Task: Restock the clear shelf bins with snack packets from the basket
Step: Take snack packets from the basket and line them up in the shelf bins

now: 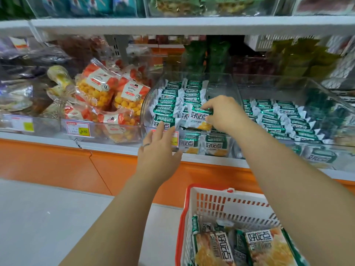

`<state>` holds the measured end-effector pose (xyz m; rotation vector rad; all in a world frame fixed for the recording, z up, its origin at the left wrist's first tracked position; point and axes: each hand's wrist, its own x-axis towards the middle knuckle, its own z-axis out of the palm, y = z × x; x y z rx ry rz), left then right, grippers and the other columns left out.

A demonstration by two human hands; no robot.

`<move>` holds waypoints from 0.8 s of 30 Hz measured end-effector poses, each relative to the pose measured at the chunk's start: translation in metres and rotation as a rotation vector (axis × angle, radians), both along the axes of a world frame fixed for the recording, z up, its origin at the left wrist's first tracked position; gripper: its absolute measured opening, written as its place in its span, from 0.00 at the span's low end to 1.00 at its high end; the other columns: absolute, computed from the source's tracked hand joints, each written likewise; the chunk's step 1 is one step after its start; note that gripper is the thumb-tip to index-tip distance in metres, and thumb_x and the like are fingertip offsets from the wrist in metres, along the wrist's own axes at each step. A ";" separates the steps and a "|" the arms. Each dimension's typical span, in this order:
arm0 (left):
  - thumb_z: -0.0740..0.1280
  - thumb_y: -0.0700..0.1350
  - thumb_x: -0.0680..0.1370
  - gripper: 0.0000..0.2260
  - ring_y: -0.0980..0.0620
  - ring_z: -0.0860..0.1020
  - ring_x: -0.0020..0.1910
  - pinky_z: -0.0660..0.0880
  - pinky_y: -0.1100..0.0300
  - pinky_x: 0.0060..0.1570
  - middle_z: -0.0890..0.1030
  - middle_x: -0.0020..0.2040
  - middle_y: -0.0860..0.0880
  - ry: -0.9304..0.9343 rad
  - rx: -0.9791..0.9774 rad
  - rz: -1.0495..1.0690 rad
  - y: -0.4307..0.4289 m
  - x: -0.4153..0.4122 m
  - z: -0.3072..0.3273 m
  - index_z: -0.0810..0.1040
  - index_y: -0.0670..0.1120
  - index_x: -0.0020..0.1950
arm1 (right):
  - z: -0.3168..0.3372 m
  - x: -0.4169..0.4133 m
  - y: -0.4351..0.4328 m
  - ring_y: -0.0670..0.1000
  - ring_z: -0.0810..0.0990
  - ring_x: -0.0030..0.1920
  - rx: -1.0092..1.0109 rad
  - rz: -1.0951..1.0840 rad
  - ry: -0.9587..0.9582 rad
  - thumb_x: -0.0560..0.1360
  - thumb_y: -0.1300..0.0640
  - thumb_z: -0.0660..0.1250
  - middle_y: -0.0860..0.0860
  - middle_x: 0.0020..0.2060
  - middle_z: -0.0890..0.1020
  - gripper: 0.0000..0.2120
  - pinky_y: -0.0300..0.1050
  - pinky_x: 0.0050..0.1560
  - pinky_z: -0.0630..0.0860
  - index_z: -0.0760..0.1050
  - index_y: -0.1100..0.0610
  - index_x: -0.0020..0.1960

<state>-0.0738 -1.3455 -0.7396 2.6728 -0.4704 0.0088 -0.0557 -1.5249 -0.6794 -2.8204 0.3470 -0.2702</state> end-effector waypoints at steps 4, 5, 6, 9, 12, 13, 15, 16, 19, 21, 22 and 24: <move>0.62 0.54 0.79 0.32 0.44 0.47 0.77 0.57 0.40 0.71 0.45 0.79 0.54 0.053 -0.028 0.060 0.005 0.005 -0.002 0.49 0.55 0.78 | -0.027 0.003 0.016 0.56 0.78 0.48 0.072 0.033 -0.095 0.74 0.67 0.66 0.53 0.57 0.77 0.18 0.48 0.45 0.76 0.74 0.49 0.57; 0.62 0.53 0.79 0.32 0.44 0.47 0.77 0.57 0.39 0.71 0.45 0.79 0.54 0.055 -0.034 0.063 0.006 0.006 -0.003 0.48 0.55 0.78 | -0.031 0.004 0.018 0.56 0.77 0.47 0.094 0.042 -0.124 0.73 0.66 0.66 0.53 0.55 0.77 0.14 0.49 0.45 0.76 0.73 0.49 0.54; 0.62 0.53 0.79 0.32 0.44 0.47 0.77 0.57 0.39 0.71 0.45 0.79 0.54 0.051 -0.033 0.062 0.006 0.007 -0.003 0.48 0.56 0.78 | -0.034 0.005 0.019 0.56 0.77 0.47 0.109 0.046 -0.145 0.73 0.65 0.67 0.53 0.54 0.76 0.12 0.50 0.46 0.76 0.73 0.50 0.51; 0.62 0.53 0.79 0.33 0.42 0.48 0.76 0.58 0.40 0.71 0.45 0.79 0.51 0.029 -0.013 0.062 0.006 0.007 -0.004 0.46 0.58 0.77 | -0.039 0.006 0.019 0.55 0.76 0.46 0.140 0.043 -0.184 0.74 0.63 0.68 0.53 0.54 0.74 0.10 0.47 0.46 0.75 0.76 0.52 0.53; 0.64 0.54 0.78 0.34 0.38 0.53 0.74 0.61 0.41 0.69 0.46 0.77 0.46 -0.038 0.019 0.096 0.002 0.006 -0.003 0.46 0.60 0.77 | -0.042 0.004 0.018 0.54 0.75 0.44 0.153 0.054 -0.214 0.74 0.62 0.69 0.53 0.54 0.72 0.09 0.47 0.46 0.75 0.78 0.54 0.54; 0.64 0.54 0.78 0.34 0.37 0.52 0.74 0.61 0.41 0.69 0.45 0.77 0.45 -0.071 0.038 0.102 0.001 0.005 -0.002 0.46 0.60 0.77 | -0.042 0.003 0.018 0.53 0.75 0.44 0.158 0.058 -0.224 0.74 0.62 0.69 0.53 0.55 0.72 0.09 0.47 0.47 0.75 0.78 0.54 0.54; 0.63 0.55 0.78 0.34 0.39 0.45 0.75 0.55 0.41 0.72 0.41 0.77 0.45 -0.151 0.097 0.076 -0.002 0.004 -0.001 0.46 0.59 0.77 | -0.041 0.001 0.015 0.52 0.74 0.44 0.161 0.064 -0.242 0.75 0.60 0.69 0.53 0.55 0.72 0.10 0.46 0.47 0.75 0.78 0.54 0.55; 0.62 0.55 0.79 0.33 0.41 0.42 0.76 0.51 0.40 0.72 0.39 0.77 0.47 -0.183 0.125 0.047 -0.004 0.004 -0.002 0.45 0.58 0.77 | -0.042 0.000 0.015 0.51 0.74 0.43 0.159 0.064 -0.251 0.75 0.60 0.69 0.52 0.54 0.71 0.10 0.46 0.47 0.74 0.78 0.54 0.55; 0.57 0.58 0.80 0.32 0.44 0.37 0.76 0.44 0.38 0.72 0.39 0.78 0.52 -0.211 0.220 -0.031 -0.007 0.006 -0.006 0.41 0.58 0.77 | -0.045 -0.002 0.015 0.51 0.74 0.43 0.140 0.056 -0.295 0.75 0.60 0.68 0.48 0.49 0.69 0.10 0.46 0.43 0.74 0.76 0.52 0.55; 0.55 0.61 0.79 0.33 0.44 0.36 0.76 0.42 0.36 0.71 0.39 0.78 0.54 -0.188 0.254 -0.017 -0.005 0.010 -0.010 0.39 0.58 0.77 | -0.047 -0.002 0.017 0.51 0.74 0.44 0.095 0.061 -0.303 0.76 0.60 0.67 0.47 0.48 0.69 0.09 0.45 0.41 0.73 0.77 0.50 0.54; 0.55 0.62 0.79 0.33 0.45 0.37 0.76 0.42 0.35 0.70 0.39 0.78 0.54 -0.168 0.244 0.005 -0.004 0.012 -0.011 0.39 0.58 0.77 | -0.048 -0.001 0.017 0.51 0.74 0.46 0.077 0.072 -0.288 0.77 0.60 0.66 0.47 0.49 0.70 0.10 0.45 0.42 0.73 0.78 0.48 0.55; 0.56 0.64 0.78 0.35 0.45 0.38 0.76 0.42 0.33 0.70 0.40 0.78 0.54 -0.126 0.206 0.045 -0.002 0.016 -0.011 0.39 0.58 0.77 | -0.047 0.001 0.016 0.51 0.73 0.52 0.066 0.096 -0.240 0.78 0.60 0.62 0.48 0.52 0.72 0.13 0.47 0.48 0.73 0.78 0.47 0.58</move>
